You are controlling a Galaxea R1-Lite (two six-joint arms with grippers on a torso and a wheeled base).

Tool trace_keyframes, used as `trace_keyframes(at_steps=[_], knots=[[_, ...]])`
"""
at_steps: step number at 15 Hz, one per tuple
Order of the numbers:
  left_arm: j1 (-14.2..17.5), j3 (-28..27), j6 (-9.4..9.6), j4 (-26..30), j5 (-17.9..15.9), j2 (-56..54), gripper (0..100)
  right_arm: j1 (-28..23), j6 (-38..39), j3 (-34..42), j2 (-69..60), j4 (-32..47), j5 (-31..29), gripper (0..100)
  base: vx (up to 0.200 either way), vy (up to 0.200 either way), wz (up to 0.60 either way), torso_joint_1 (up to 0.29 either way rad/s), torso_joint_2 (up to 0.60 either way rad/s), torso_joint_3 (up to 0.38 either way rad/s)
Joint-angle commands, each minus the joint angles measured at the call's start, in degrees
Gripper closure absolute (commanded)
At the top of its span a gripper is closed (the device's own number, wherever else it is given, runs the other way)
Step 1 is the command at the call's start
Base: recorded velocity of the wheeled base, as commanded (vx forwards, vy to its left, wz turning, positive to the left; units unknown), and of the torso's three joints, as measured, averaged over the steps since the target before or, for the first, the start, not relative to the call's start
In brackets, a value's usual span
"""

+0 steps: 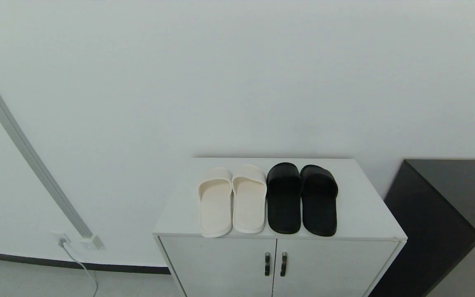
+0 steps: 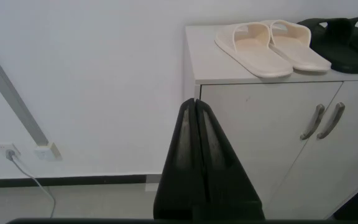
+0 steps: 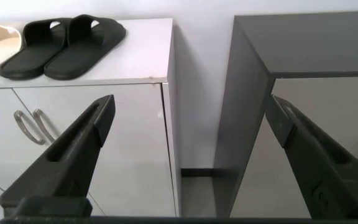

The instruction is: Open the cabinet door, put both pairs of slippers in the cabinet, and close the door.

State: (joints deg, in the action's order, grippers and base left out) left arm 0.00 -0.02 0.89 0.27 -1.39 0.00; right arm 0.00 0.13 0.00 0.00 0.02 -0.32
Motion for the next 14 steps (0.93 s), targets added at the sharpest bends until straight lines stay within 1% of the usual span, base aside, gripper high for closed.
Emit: trace_keyframes(at_steps=[1, 6, 7, 8, 9, 10, 11, 12, 13, 14], knots=[[0.00, 0.02, -0.01, 0.00, -0.02, 0.09, 100, 0.00, 0.13, 0.00, 0.00, -0.02, 0.05, 0, 0.000, 0.000, 0.00, 0.000, 0.00, 0.000], [0.00, 0.02, 0.08, 0.00, 0.07, 0.09, 100, 0.00, 0.39, 0.00, 0.00, -0.02, -0.03, 0, 0.000, 0.000, 0.00, 0.000, 0.00, 0.000], [0.00, 0.02, 0.08, 0.00, 0.07, 0.09, 100, 0.00, -0.13, -0.35, 0.26, -0.55, -0.03, 0, 0.000, 0.000, 0.00, 0.000, 0.00, 0.000], [0.00, 0.02, 0.08, 0.00, 0.07, 0.00, 100, 0.00, 0.13, -2.37, 1.23, -1.17, 0.14, 0, 0.000, 0.000, 0.00, 0.000, 0.00, 0.000], [0.00, 0.02, 0.25, 0.00, 0.07, 0.09, 100, 2.02, 6.19, -17.40, 14.06, -0.20, 1.02, 0, 0.000, 0.000, 0.00, 0.000, 0.00, 0.000], [0.00, 0.02, 0.08, 0.00, 0.07, 0.09, 100, 3.34, 3.56, -17.67, 20.13, 2.35, 3.66, 0, 0.000, 0.000, 0.00, 0.000, 0.00, 0.000], [0.00, 0.02, 0.16, 0.00, 0.07, 0.09, 100, 3.78, 0.22, -16.87, 24.17, 2.79, 5.50, 0, 0.000, 0.000, 0.00, 0.000, 0.00, 0.000], [0.00, 0.02, 0.16, 0.00, 0.16, 0.09, 100, 4.48, -1.98, -14.33, 32.52, 0.59, 7.17, 0, 0.000, 0.000, 0.00, 0.000, 0.00, 0.000], [0.00, 0.02, 0.16, 0.00, 0.07, 0.00, 100, 7.47, -2.86, -14.15, 38.58, -3.19, 9.11, 0, 0.000, 0.000, 0.00, 0.000, 0.00, 0.000], [0.00, 0.02, 0.16, 0.00, 0.07, 0.09, 100, 9.32, -3.12, -14.41, 40.34, -4.86, 9.37, 0, 0.000, 0.000, 0.00, 0.000, 0.00, 0.000]])
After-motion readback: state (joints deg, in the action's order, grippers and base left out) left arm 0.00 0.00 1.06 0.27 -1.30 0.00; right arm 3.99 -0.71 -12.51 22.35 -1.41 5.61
